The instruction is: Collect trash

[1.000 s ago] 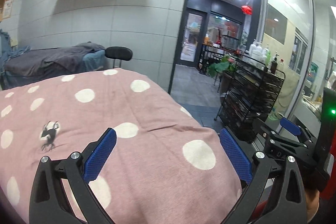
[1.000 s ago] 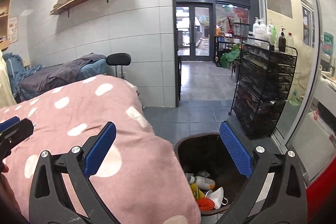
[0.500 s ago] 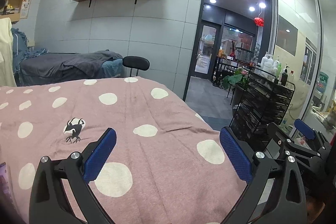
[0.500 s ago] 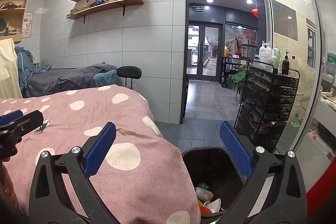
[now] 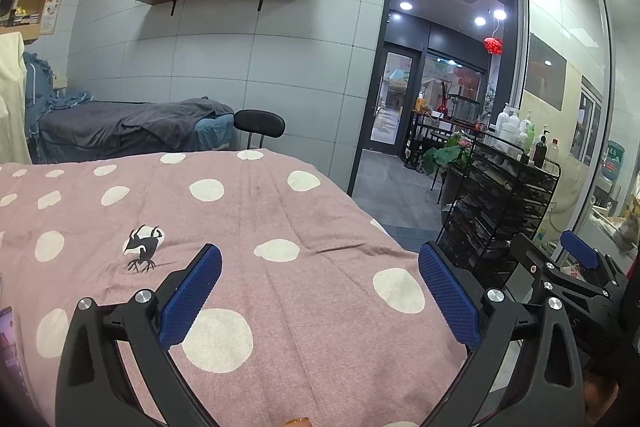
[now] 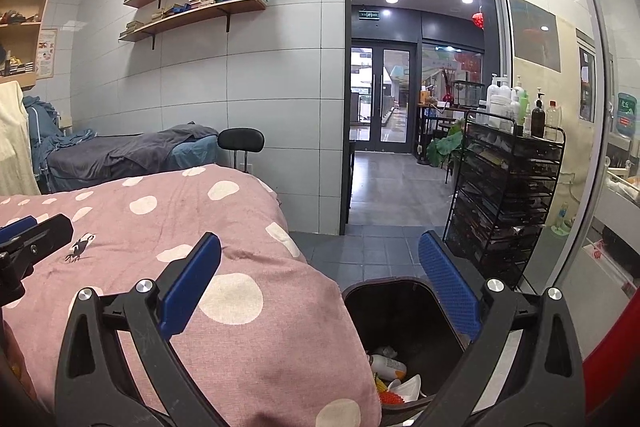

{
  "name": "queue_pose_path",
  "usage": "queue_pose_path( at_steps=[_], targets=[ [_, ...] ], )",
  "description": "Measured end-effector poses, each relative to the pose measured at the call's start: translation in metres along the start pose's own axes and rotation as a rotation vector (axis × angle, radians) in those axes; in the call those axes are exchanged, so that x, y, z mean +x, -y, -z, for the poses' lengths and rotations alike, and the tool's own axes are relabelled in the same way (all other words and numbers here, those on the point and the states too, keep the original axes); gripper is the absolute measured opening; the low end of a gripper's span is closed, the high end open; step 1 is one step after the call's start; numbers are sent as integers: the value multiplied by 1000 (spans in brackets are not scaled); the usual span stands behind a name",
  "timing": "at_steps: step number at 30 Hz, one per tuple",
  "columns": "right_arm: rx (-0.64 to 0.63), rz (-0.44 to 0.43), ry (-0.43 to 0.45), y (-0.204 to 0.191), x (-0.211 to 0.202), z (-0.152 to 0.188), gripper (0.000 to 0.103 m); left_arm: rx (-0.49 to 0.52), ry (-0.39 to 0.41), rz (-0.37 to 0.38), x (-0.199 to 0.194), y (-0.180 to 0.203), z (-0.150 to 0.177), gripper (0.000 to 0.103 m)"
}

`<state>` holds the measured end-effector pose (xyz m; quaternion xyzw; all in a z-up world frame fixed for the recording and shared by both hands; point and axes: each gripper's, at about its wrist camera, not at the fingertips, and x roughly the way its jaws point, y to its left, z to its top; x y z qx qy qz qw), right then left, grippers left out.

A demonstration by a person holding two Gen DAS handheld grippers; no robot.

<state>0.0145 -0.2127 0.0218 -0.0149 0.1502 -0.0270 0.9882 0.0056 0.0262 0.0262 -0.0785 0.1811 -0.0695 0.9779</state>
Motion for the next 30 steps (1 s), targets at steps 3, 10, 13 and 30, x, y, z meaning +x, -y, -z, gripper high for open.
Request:
queue_pose_path(
  at_steps=[3, 10, 13, 30],
  targets=[
    [2, 3, 0, 1, 0, 0, 97, 0, 1, 0, 0, 0, 0, 97],
    [4, 7, 0, 0, -1, 0, 97, -2, -2, 4, 0, -1, 0, 97],
    [5, 9, 3, -1, -2, 1, 97, -1, 0, 4, 0, -1, 0, 97],
    [21, 19, -18, 1, 2, 0, 97, 1, -2, 3, 1, 1, -1, 97]
  ],
)
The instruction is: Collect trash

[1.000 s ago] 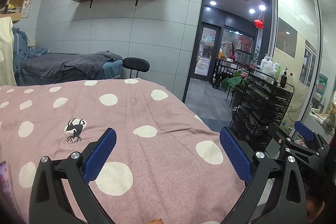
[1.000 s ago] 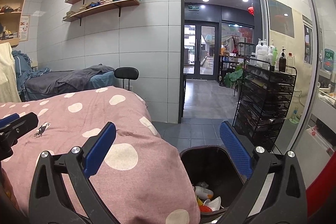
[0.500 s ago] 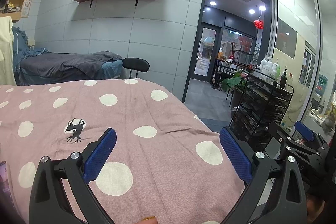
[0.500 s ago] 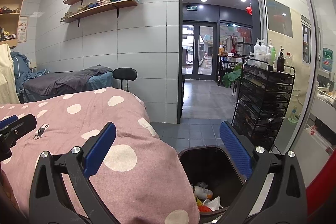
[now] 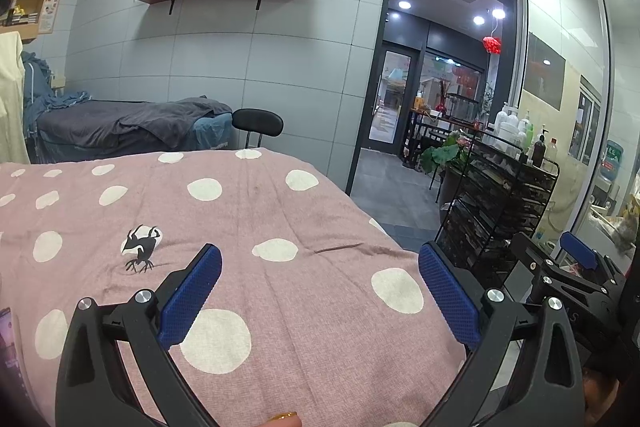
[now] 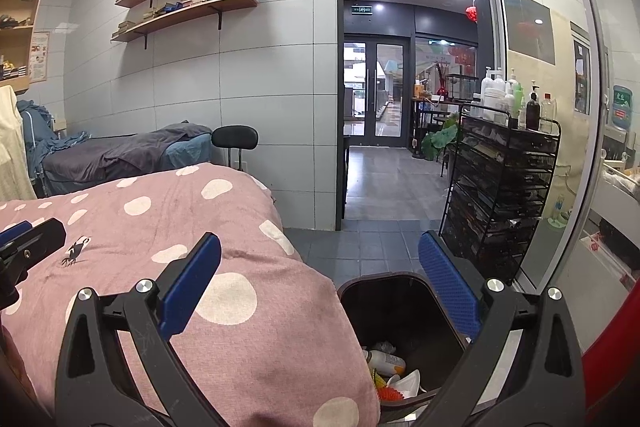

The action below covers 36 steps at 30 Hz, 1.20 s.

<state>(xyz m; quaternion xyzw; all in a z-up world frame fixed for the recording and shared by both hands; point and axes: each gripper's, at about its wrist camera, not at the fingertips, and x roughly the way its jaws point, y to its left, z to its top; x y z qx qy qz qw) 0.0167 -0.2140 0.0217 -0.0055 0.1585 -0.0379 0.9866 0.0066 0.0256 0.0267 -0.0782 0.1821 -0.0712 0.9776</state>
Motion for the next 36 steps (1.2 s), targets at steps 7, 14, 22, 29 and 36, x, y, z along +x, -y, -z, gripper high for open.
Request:
queue_pose_path(
  at_steps=[7, 14, 22, 29, 36],
  targets=[
    [-1, -1, -4, 1, 1, 0, 97, 0, -3, 2, 1, 0, 0, 97],
    [2, 3, -7, 0, 1, 0, 97, 0, -3, 3, 2, -1, 1, 97],
    [4, 4, -11, 0, 2, 1, 97, 1, -4, 3, 2, -1, 1, 97],
    [5, 5, -12, 0, 2, 1, 97, 4, -5, 2, 2, 0, 2, 97],
    [6, 4, -13, 1, 2, 2, 97, 3, -7, 4, 2, 0, 2, 97]
  ],
)
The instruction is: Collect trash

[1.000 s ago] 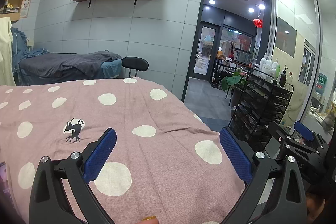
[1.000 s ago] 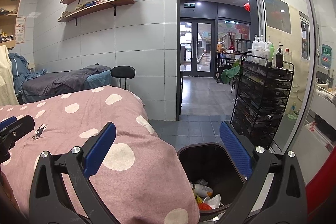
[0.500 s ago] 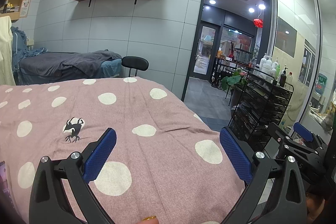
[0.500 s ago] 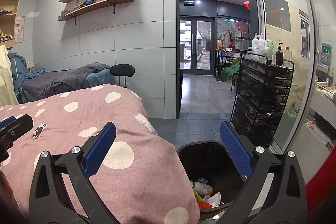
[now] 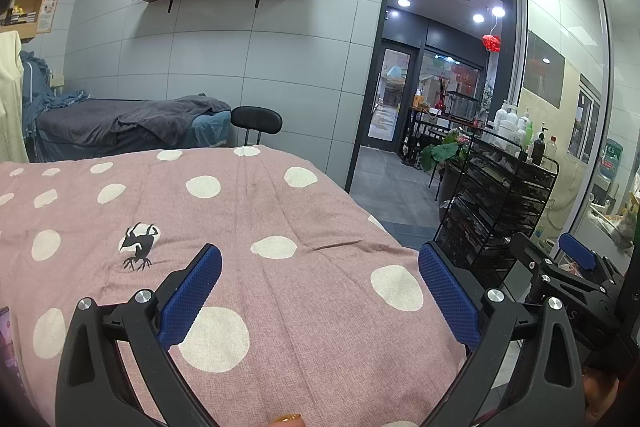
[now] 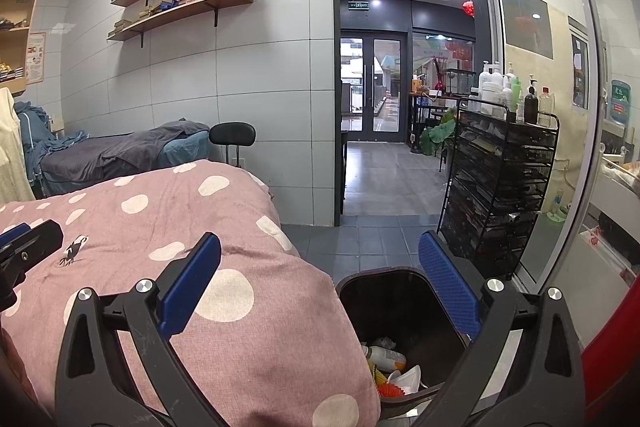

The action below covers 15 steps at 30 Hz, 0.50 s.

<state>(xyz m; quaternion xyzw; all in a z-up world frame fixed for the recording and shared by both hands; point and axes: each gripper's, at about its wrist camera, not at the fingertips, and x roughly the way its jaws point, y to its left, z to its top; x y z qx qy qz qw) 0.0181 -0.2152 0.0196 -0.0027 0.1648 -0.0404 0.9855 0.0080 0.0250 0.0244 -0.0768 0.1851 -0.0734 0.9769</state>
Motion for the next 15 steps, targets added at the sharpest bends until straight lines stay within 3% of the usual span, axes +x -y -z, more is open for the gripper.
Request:
queue_pose_path(
  at_steps=[15],
  targets=[
    [9, 10, -10, -4, 3, 4, 97, 4, -10, 14, 4, -2, 4, 97]
  ],
)
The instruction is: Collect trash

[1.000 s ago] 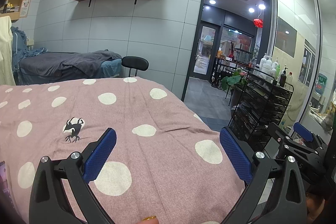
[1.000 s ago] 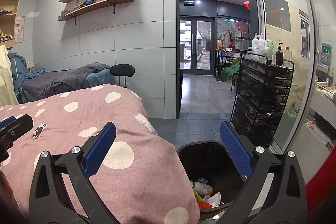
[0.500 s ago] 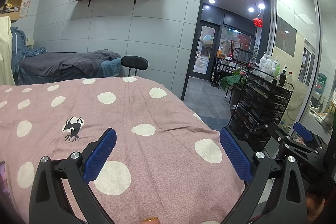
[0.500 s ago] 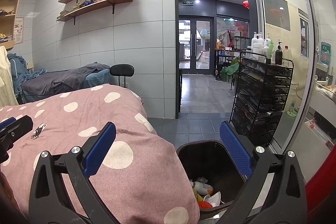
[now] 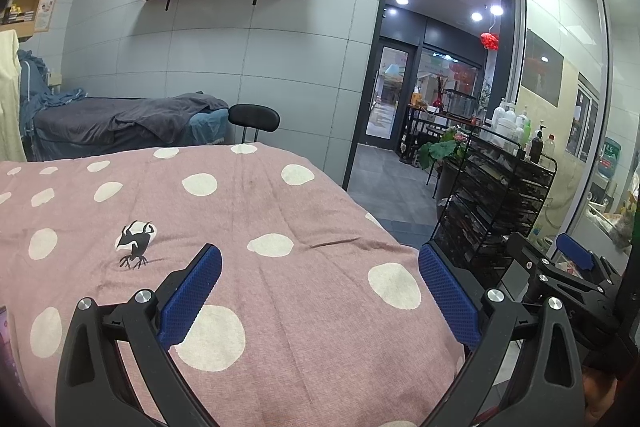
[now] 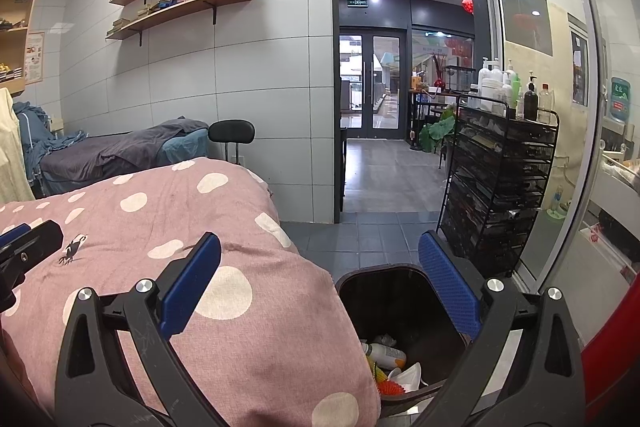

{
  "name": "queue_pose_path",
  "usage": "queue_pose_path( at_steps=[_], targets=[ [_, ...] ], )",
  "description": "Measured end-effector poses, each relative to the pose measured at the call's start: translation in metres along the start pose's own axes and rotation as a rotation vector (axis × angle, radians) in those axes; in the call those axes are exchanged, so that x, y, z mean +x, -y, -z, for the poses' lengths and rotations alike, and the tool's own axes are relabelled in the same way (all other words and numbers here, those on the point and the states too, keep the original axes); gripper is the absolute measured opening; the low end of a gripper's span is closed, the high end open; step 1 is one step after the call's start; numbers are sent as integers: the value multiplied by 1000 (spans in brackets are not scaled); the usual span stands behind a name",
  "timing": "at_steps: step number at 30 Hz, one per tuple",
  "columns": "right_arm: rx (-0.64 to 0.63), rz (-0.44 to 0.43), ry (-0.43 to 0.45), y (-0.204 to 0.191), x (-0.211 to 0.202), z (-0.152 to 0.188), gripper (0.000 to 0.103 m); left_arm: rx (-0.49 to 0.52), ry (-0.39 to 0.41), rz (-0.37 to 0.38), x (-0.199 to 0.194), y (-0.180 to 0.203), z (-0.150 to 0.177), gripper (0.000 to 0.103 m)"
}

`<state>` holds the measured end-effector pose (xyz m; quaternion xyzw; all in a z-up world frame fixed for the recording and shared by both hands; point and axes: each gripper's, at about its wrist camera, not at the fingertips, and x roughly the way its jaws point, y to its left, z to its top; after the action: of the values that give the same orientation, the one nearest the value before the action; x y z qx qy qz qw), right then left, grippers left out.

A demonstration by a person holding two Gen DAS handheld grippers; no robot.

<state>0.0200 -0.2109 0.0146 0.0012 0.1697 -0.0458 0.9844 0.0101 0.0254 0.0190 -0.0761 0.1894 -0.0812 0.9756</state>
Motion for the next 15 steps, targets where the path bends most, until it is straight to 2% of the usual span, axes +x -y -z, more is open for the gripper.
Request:
queue_pose_path(
  at_steps=[15],
  targets=[
    [2, 2, -1, -1, 0, 0, 97, 1, -5, 3, 0, -3, 0, 97]
  ],
)
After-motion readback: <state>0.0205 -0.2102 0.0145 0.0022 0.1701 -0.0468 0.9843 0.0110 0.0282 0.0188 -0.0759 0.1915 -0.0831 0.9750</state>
